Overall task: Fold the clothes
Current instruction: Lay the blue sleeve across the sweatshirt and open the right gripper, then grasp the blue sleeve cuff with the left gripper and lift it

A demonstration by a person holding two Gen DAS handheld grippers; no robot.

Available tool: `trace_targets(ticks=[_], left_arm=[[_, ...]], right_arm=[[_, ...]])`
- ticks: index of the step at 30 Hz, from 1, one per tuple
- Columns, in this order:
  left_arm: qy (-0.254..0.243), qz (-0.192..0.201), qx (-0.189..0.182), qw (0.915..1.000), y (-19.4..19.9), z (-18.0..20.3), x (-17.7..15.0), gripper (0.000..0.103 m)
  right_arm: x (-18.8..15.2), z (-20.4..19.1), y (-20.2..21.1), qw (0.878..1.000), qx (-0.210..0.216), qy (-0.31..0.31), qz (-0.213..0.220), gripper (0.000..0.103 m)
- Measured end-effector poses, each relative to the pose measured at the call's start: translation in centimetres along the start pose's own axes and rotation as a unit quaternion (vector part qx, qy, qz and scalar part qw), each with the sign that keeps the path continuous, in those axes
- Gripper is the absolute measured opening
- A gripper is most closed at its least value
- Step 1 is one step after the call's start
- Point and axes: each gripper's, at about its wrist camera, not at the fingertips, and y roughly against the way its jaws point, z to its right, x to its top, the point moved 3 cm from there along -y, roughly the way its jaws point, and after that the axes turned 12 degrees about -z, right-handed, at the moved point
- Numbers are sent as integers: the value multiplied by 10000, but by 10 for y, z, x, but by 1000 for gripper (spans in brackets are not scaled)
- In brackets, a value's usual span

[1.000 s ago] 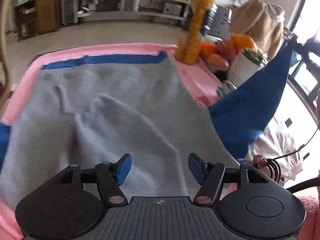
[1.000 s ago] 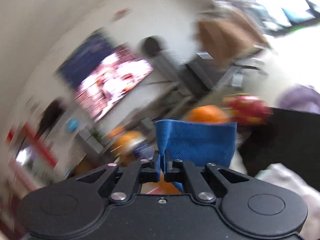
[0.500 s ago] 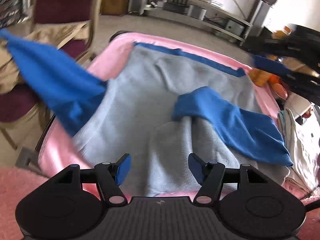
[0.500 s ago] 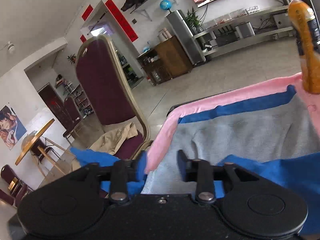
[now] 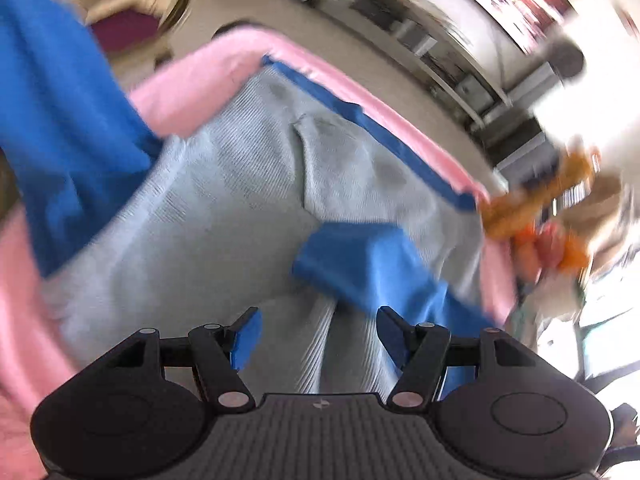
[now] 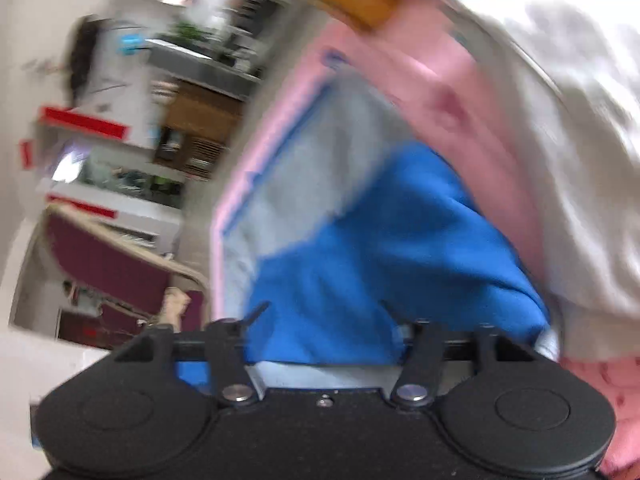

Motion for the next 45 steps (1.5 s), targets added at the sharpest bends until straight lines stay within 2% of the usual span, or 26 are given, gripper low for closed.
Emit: trace_targets(ticks=[3,7,9,10,13,16,19,20,21,23,26,29,31,33,35,38,39,41,43,45], left_arm=[[621,-152,-437,9970,-19,-12,16,57],[1016,-310,-626,9924,-38,-19,19,53],[1164,-294,-729,9901,-43,-21,21,52],[1237,-282,-781,9888,-46,-22,23,52],[1354,-326,-941,9858,-55,-22,29,51],[1429,-420,-1097,9827,-66,-22,37,40],[1046,-218,-1100,9882,-54,-7,35,22],[901,-140,-1094,9898,-49,-1,35,12],[755,-62,-1089,9912,-44,4,34,8],[464,95,-1077,9931,-35,15,33,4],[27,330,-1056,9939,-20,32,30,4],[-728,782,-832,9908,13,57,12,4],[-1181,1098,-658,9847,35,71,-2,4],[-1347,1296,-403,9815,45,68,-14,4],[-1348,1362,-48,9815,43,55,-21,4],[-985,845,658,9894,5,17,-24,5],[-768,621,779,9921,-8,2,-25,8],[-351,382,768,9957,-18,-17,-26,12],[-292,469,897,9944,-8,-19,-25,14],[-451,701,1082,9906,8,-14,-23,27]], right_arm=[[0,0,4,9988,-353,148,312,47],[0,3,0,9946,-887,135,513,46],[5,10,-8,9884,-1447,58,458,33],[7,12,-11,9859,-1614,22,434,24],[6,13,-14,9842,-1726,-21,405,23],[0,16,-7,9840,-1738,-15,395,25],[0,15,-8,9841,-1735,-18,379,27],[3,14,-10,9844,-1723,-6,369,30],[6,14,-11,9846,-1710,7,359,32],[9,11,-13,9848,-1699,37,348,35],[8,7,-12,9853,-1659,107,392,38],[6,0,-9,9847,-1641,308,493,43],[4,-1,-9,9852,-1607,355,480,43],[2,-2,-7,9881,-1429,392,403,46],[-1,-5,-7,9900,-1295,450,318,51],[-3,-7,-12,9886,-1381,570,185,58],[-3,-8,-13,9882,-1409,592,135,58],[-4,-9,-13,9891,-1335,622,68,61],[-7,-11,-5,9907,-1170,684,149,65],[-8,-14,8,9925,-904,732,375,70]])
